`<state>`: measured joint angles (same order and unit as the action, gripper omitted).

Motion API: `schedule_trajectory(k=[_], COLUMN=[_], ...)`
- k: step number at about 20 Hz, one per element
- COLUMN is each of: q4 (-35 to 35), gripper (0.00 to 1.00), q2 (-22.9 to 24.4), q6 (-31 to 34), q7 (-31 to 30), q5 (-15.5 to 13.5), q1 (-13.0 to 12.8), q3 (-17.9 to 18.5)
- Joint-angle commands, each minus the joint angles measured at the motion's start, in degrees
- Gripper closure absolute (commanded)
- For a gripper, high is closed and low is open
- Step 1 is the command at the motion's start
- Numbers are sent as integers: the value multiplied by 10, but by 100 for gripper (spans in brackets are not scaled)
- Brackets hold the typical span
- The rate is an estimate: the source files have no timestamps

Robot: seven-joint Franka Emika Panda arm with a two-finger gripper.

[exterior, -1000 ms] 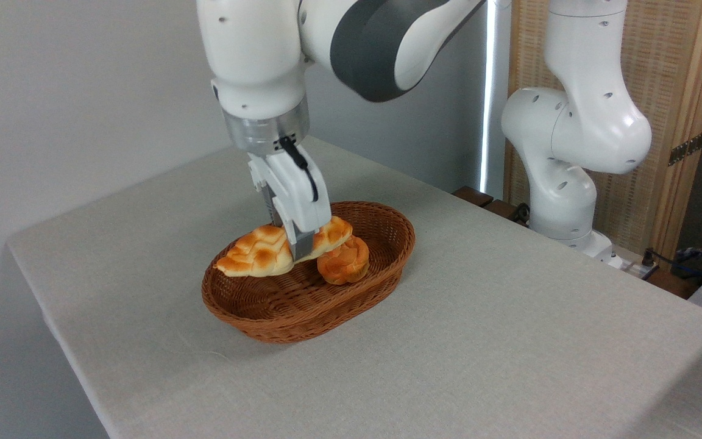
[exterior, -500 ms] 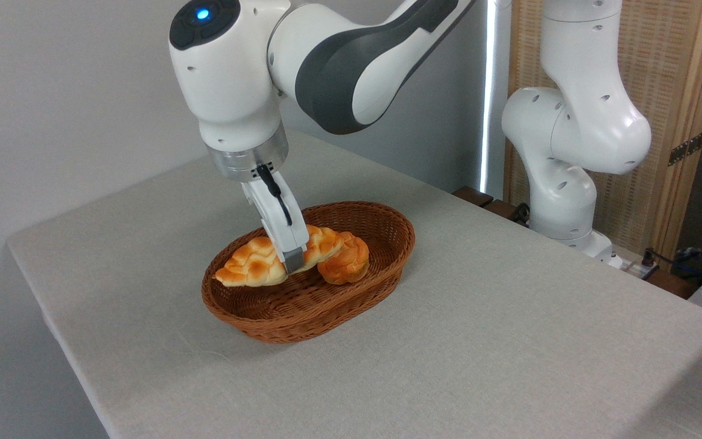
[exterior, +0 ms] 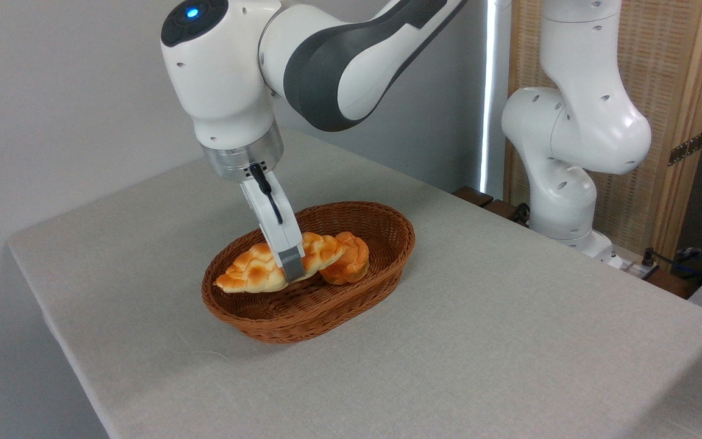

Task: Put bread into the basket
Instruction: 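Lower the loaf into the basket beside the bun and release it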

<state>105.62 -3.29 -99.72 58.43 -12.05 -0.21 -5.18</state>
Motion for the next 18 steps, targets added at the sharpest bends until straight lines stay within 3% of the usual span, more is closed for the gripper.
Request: schedule_trajectory(k=[1, 18], q4=[-1, -8], gripper=[0, 0], q2=[2, 4], q6=[-13, -16], q7=[9, 3], q5=[6, 2], q1=[0, 1], q3=[-5, -5])
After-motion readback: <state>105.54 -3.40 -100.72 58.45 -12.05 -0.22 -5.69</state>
